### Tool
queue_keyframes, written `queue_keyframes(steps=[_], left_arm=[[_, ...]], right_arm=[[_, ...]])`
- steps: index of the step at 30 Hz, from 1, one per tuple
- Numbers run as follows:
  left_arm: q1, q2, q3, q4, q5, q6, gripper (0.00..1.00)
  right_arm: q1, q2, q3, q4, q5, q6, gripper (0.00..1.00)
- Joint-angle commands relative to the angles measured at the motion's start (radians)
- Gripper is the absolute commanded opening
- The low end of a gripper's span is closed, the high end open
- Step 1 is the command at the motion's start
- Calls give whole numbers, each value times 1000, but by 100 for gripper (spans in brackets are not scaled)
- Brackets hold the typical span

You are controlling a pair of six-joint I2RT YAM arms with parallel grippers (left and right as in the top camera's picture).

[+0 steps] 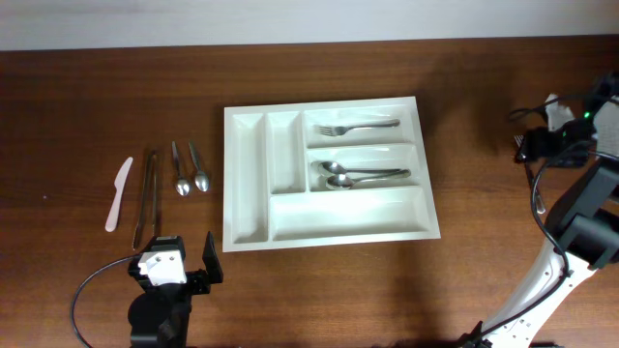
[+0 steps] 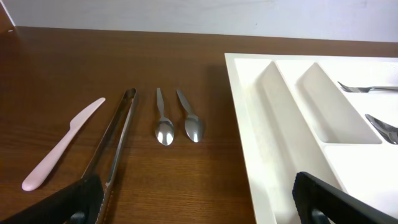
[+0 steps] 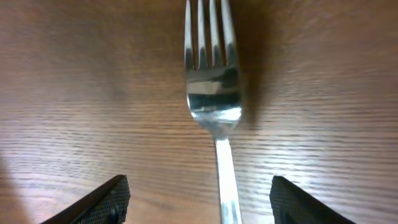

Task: Pack container
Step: 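Lower the right gripper onto the second fork and grasp it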

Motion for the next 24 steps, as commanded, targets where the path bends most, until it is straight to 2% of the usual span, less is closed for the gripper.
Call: queue_keyframes(steps=[1,3,10,15,24], left_arm=[[7,-5,-8,2,11,16,99],[7,-5,-8,2,11,16,99],[7,-5,-8,2,11,16,99],[7,-5,-8,2,11,16,99],[7,-5,-8,2,11,16,99]], right_arm=[[-1,11,-69,42,5,6,77],[-1,11,-87,60,6,-3,77],[-1,11,-109,106,6,-2,61],[-1,11,-111,113,6,-2,34],[-1,11,-128,127,31,-2,34]])
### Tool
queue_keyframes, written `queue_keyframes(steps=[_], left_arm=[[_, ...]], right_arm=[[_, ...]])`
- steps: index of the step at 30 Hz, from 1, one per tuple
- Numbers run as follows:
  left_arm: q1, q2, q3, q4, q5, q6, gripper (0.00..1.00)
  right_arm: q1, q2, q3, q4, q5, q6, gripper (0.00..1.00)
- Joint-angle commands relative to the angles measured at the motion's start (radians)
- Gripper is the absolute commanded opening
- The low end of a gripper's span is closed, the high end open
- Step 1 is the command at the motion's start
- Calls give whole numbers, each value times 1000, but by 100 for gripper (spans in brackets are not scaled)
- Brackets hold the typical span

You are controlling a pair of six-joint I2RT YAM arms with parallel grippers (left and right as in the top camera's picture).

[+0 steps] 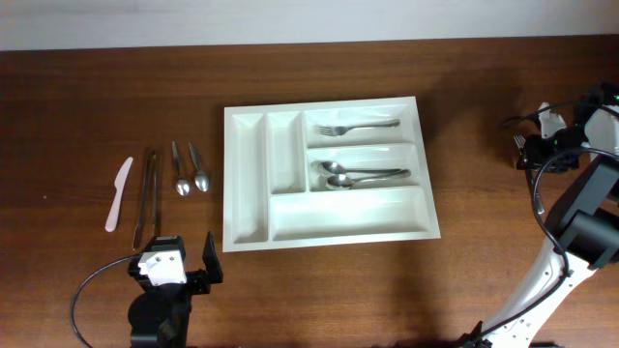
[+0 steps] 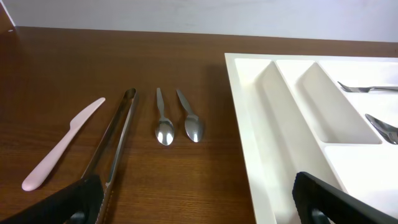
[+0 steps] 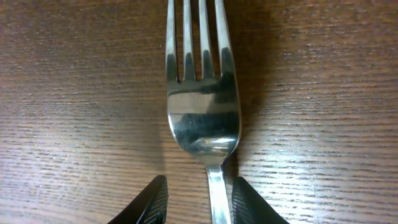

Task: Pack container
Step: 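Lower the right gripper onto the second fork and grasp it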

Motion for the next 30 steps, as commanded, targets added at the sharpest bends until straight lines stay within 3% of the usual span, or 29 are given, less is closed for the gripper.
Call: queue_keyframes(steps=[1,11,15,18,19,30], left_arm=[[7,-5,-8,2,11,16,99],[7,-5,-8,2,11,16,99],[7,-5,-8,2,11,16,99],[7,-5,-8,2,11,16,99],[7,-5,-8,2,11,16,99],[7,-5,-8,2,11,16,99]], right_arm=[[-1,9,-32,14,40,4,34],[0,9,-79,89,76,42,30],[0,9,-78,89,75,68,21],[2,9,-78,86,62,90,5],[2,9,-78,85,48,90,4],[70,-44,-3,64,-8,90,4]])
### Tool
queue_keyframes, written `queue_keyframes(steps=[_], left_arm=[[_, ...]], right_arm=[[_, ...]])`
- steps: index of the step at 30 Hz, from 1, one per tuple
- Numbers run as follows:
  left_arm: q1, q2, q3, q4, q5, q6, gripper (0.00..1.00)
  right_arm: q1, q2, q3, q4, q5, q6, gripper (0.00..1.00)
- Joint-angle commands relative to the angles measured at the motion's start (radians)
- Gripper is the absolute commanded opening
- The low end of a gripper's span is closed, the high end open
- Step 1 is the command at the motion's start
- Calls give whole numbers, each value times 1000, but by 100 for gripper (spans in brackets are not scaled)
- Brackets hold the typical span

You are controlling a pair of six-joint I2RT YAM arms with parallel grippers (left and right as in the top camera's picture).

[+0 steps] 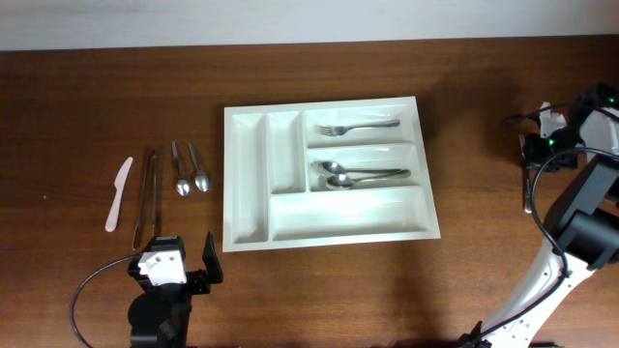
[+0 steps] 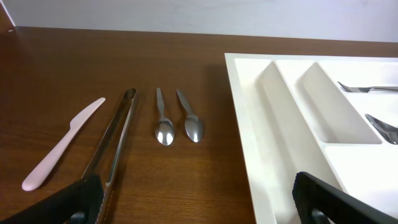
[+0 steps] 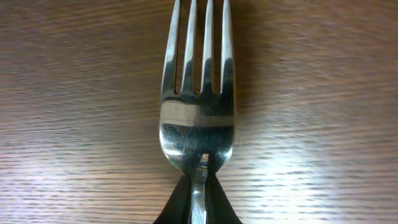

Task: Pack container
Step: 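Lower the right gripper onto the second fork and grasp it, then place the second fork in the upper right compartment and release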

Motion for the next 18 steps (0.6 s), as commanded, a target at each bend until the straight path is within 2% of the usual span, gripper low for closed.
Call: queue_keyframes(steps=[1,8,13,18], left_arm=[[7,-5,-8,2,11,16,99],[7,-5,-8,2,11,16,99],[7,-5,-8,2,11,16,99],[7,-5,-8,2,11,16,99]], right_arm=[[60,-46,67,-23,-47,13,4],[174,-111,288,-77,-114,-18,4],[294,-114,441,-142,-167,-199,4],[424,-114,481,-167,-288,-407,4]])
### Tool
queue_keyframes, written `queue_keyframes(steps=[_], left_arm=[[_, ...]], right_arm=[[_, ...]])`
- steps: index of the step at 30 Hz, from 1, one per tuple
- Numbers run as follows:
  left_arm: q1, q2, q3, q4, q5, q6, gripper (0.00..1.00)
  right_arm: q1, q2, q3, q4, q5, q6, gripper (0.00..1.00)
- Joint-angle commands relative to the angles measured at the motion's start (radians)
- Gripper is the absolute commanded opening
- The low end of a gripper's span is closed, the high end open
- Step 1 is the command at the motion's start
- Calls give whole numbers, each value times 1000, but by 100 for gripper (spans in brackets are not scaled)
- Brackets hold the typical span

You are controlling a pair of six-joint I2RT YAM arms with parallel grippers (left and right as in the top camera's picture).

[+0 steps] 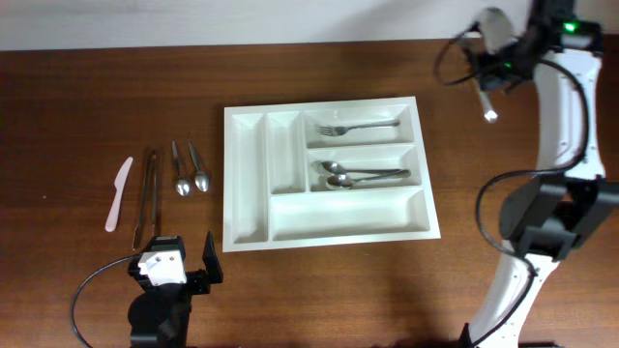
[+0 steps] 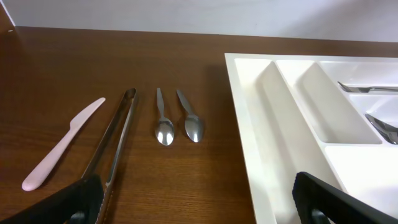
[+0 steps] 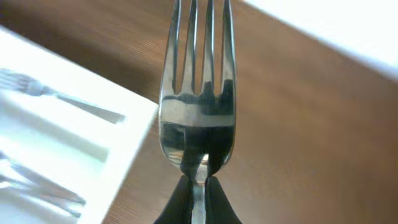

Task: Pack container
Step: 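Place the second fork in the upper right compartment and release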

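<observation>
A white cutlery tray (image 1: 324, 103) lies mid-table, with a fork (image 1: 358, 127) in its top right compartment and spoons (image 1: 363, 176) in the one below. My right gripper (image 1: 484, 82) hangs high beyond the tray's far right corner, shut on the neck of a steel fork (image 3: 198, 106); its jaws (image 3: 198, 190) pinch the stem. The tray's corner (image 3: 134, 115) shows below left of the tines. My left gripper (image 2: 199, 211) stands open low at the front left, empty, its fingers (image 2: 81, 199) near the tongs (image 2: 111, 140).
Left of the tray lie a pink plastic knife (image 1: 118, 193), steel tongs (image 1: 147, 196) and two small spoons (image 1: 191, 169), also seen as knife (image 2: 62, 144) and spoons (image 2: 177, 118). The tray's near left rim (image 2: 249, 124) runs beside them. The right arm's column stands at the front right.
My right gripper, shut on the fork low over the table's right edge, is now raised and further left and back, near the tray's far right corner. The left arm has not moved.
The right gripper was open over a fork lying at the table's right edge. Its fingers then stood close on either side of the fork's neck, then shut on it. Now the fork hangs in the air by the tray. The left side stayed unchanged throughout.
</observation>
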Motion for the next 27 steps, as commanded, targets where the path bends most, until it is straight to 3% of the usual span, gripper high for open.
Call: queue_keyframes(steps=[1,5,8,16,25,26,27], left_arm=[[7,-5,-8,2,11,16,99],[7,-5,-8,2,11,16,99],[7,-5,-8,2,11,16,99],[7,-5,-8,2,11,16,99],[7,-5,-8,2,11,16,99],[7,-5,-8,2,11,16,99],[7,-5,-8,2,11,16,99]], right_arm=[[107,-18,18,-16,-121,-237,4],[229,-11,15,-97,-119,-532,4],[287,-10,-2,-110,-108,-636,4],[381,1,-109,-54,-73,-653,4],[387,10,-292,94,-74,-655,4],[387,10,-295,97,-74,-655,15],[387,10,-295,97,-74,-649,57]])
